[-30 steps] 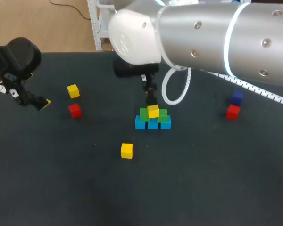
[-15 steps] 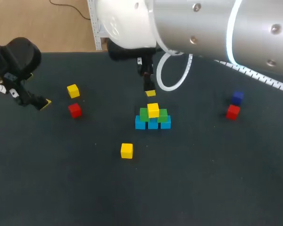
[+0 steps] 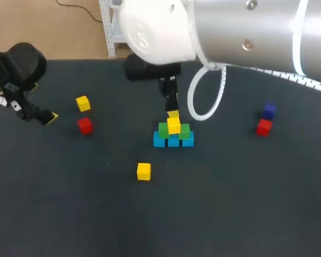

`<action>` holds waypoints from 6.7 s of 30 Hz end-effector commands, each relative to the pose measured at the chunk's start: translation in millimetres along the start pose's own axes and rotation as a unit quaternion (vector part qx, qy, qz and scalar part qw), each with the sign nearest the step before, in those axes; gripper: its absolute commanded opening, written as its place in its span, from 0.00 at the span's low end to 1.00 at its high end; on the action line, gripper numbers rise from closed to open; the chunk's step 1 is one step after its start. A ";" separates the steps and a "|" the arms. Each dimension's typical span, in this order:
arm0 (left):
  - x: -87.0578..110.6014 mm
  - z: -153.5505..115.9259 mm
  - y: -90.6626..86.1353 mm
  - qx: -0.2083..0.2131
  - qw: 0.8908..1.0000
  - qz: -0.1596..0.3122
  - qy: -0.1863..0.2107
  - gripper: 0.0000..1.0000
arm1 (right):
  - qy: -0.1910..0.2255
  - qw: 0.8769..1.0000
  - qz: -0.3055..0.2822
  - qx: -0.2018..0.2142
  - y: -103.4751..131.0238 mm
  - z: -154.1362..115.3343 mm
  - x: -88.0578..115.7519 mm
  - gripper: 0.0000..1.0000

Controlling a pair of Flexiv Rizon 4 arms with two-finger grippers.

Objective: Place the blue cubes, place green cubes on the blue cubes, place the yellow cubes on the green cubes, then place the red cubes on the yellow cubes, and place purple cube on the red cubes.

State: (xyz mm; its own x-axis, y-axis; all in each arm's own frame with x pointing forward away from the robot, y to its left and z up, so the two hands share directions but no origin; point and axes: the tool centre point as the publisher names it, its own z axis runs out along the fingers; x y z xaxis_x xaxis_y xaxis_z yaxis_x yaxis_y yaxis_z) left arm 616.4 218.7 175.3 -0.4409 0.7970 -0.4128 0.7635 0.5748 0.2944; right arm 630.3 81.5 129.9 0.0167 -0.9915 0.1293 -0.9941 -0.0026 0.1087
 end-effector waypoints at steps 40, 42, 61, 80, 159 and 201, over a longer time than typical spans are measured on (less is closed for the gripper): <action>0.5 0.4 0.9 0.001 1.000 0.001 -0.001 1.00 | 0.011 0.998 -0.030 -0.048 16.2 72.4 -18.5 0.00; 0.5 0.4 0.9 0.001 1.000 0.001 -0.001 1.00 | 0.012 0.998 -0.031 -0.047 15.2 72.7 -18.8 0.00; 0.5 0.4 0.9 0.001 1.000 0.001 -0.001 1.00 | 0.012 0.999 -0.038 -0.030 1.5 74.0 -22.8 0.00; 0.5 0.4 0.9 0.001 1.000 0.001 -0.001 1.00 | 0.012 0.999 -0.049 -0.018 -9.7 73.7 -24.5 0.00; 0.5 0.4 0.9 0.001 1.000 0.001 -0.001 1.00 | 0.037 0.998 -0.037 -0.027 12.2 76.1 -7.0 0.00; 0.5 0.4 0.9 0.001 1.000 0.001 -0.001 1.00 | 0.034 0.998 -0.055 -0.013 -9.4 77.2 -10.4 0.00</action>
State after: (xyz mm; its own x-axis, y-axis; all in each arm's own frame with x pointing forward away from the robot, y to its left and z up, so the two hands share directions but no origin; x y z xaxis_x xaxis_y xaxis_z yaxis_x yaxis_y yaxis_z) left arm 616.4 218.7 175.3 -0.4409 0.7970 -0.4128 0.7635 0.5748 0.2944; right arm 630.9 83.3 51.1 0.1297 -0.9730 0.1908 -0.9834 -0.1017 0.1500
